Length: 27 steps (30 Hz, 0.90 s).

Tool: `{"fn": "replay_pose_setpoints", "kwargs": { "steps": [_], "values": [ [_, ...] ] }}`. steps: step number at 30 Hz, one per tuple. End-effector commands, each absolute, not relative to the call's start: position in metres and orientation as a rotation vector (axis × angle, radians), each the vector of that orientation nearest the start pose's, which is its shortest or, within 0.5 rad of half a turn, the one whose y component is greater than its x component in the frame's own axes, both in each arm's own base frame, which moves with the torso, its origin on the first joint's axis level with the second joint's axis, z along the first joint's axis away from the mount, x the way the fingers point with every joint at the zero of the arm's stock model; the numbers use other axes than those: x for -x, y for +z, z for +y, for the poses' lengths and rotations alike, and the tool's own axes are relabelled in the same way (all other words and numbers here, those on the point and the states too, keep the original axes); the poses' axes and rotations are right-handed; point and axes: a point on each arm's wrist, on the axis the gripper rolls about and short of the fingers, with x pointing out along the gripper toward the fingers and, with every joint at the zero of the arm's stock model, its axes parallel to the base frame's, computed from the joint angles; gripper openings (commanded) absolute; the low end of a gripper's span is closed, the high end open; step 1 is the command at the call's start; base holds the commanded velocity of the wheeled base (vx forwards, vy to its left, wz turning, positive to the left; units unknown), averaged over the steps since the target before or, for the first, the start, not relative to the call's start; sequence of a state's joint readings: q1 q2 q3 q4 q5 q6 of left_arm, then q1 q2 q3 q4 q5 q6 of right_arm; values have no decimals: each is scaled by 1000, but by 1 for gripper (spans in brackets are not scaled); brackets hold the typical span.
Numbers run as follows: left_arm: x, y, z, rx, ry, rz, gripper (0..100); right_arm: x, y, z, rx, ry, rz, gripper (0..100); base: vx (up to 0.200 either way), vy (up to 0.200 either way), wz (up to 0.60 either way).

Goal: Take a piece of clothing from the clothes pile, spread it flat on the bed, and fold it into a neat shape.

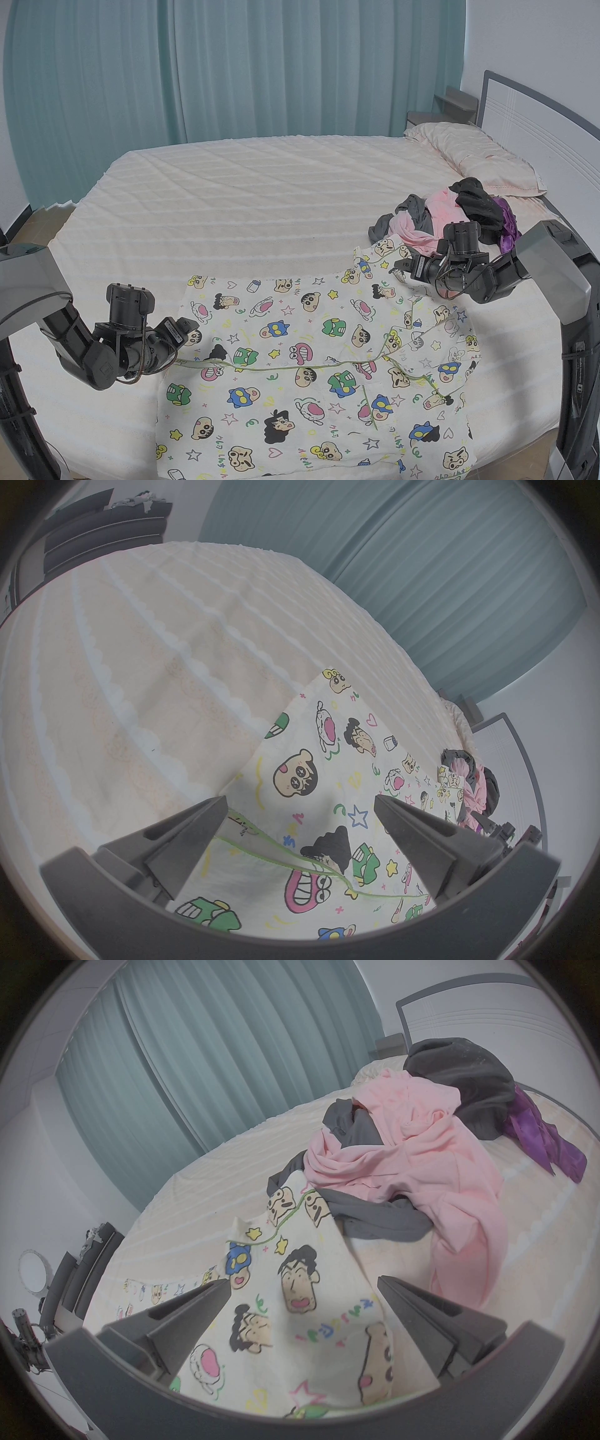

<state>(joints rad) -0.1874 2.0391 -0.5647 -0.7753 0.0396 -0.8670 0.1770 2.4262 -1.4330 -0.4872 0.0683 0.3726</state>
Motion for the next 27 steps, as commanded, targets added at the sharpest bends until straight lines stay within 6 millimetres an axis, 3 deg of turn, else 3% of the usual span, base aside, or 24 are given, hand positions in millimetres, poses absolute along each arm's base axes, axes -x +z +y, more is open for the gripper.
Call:
{"fn": "replay_pose_setpoints", "kwargs": {
  "steps": [1, 11, 12, 21, 27],
  "values": [
    [-300, 35, -56, 750, 168, 708, 100, -480, 26, 88, -330, 138, 551, 100, 0, 0, 0],
    [-300, 35, -56, 750, 169, 709, 100, -498, 24, 90, -337, 127, 536, 100, 0, 0, 0],
    [-300, 35, -56, 750, 169, 709, 100, -499, 24, 90, -337, 125, 534, 0, 0, 0, 0],
    [-300, 35, -56, 749, 169, 711, 100, -511, 17, 83, -348, 78, 502, 0, 0, 0, 0],
    [-300, 35, -56, 749, 169, 711, 100, -518, 31, 73, -384, 49, 442, 0, 0, 0, 0]
  ]
}}
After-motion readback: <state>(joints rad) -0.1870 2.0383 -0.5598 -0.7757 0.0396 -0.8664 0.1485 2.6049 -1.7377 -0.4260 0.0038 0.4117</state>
